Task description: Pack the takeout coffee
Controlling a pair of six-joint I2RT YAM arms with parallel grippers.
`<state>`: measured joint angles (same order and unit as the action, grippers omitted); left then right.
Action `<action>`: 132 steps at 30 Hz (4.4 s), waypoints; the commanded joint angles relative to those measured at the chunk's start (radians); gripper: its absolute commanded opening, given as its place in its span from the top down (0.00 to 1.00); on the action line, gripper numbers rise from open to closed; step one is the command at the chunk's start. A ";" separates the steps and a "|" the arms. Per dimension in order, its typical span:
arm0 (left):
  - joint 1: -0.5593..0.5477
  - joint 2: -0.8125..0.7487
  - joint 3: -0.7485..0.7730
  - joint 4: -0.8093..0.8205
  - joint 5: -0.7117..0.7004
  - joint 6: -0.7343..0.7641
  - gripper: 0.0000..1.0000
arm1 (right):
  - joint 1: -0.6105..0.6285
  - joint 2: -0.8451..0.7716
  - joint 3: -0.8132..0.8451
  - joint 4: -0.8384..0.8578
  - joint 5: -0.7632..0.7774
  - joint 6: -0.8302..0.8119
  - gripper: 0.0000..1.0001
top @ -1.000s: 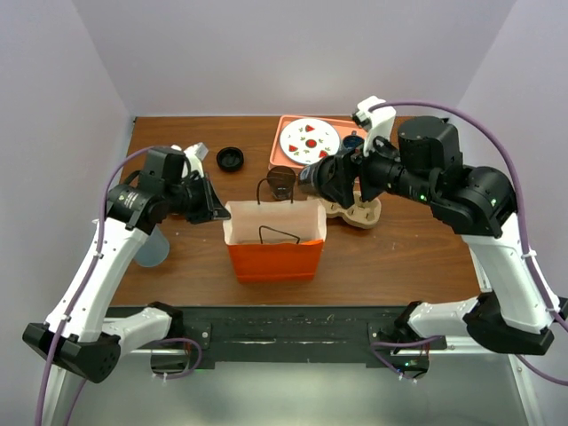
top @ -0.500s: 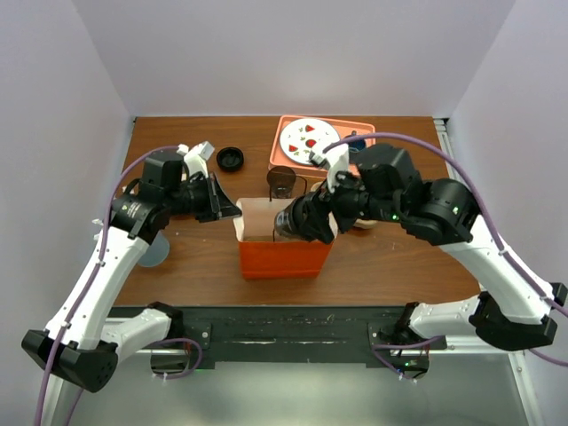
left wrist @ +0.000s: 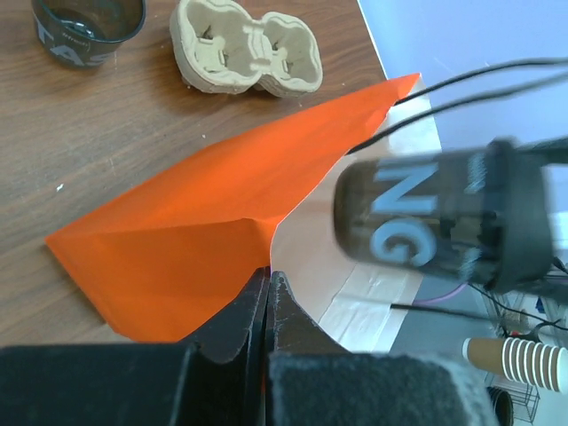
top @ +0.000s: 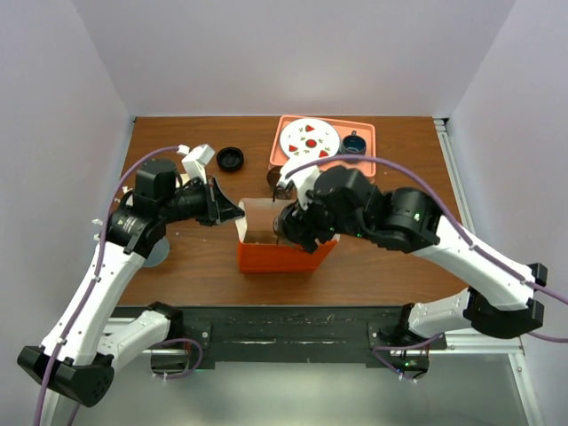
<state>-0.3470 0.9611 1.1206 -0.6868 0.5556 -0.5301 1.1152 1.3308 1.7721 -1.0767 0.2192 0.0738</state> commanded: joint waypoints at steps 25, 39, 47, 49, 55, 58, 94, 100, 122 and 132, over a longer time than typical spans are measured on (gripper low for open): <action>-0.047 -0.078 0.012 -0.053 -0.149 -0.008 0.61 | 0.161 -0.024 -0.290 0.192 0.247 -0.141 0.54; -0.066 -0.070 -0.084 0.032 -0.062 -0.010 0.55 | 0.163 -0.038 -0.359 0.228 0.223 -0.108 0.55; -0.067 -0.062 -0.088 -0.005 -0.069 0.007 0.64 | 0.161 -0.041 -0.402 0.253 0.207 -0.045 0.55; -0.069 -0.061 -0.087 0.003 -0.059 0.013 0.77 | 0.161 -0.038 -0.410 0.250 0.210 -0.057 0.55; -0.105 -0.082 -0.102 0.114 -0.016 0.064 1.00 | 0.161 -0.038 -0.399 0.284 0.215 -0.208 0.55; -0.159 -0.070 -0.117 0.168 -0.028 0.085 1.00 | 0.161 -0.030 -0.396 0.300 0.209 -0.268 0.54; -0.213 -0.191 -0.236 0.185 -0.077 0.057 1.00 | 0.182 -0.057 -0.583 0.377 0.230 -0.213 0.56; -0.214 -0.110 -0.118 0.170 -0.095 0.150 1.00 | 0.181 -0.079 -0.553 0.319 0.233 -0.382 0.55; -0.218 -0.185 -0.226 0.148 -0.025 0.062 1.00 | 0.181 -0.139 -0.695 0.383 0.292 -0.361 0.58; -0.221 -0.255 -0.271 0.130 -0.029 0.030 0.61 | 0.181 -0.096 -0.674 0.354 0.318 -0.353 0.57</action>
<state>-0.5625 0.7414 0.8631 -0.5484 0.5102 -0.4797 1.2915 1.2179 1.0664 -0.7315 0.4976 -0.2813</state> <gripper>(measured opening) 0.335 0.726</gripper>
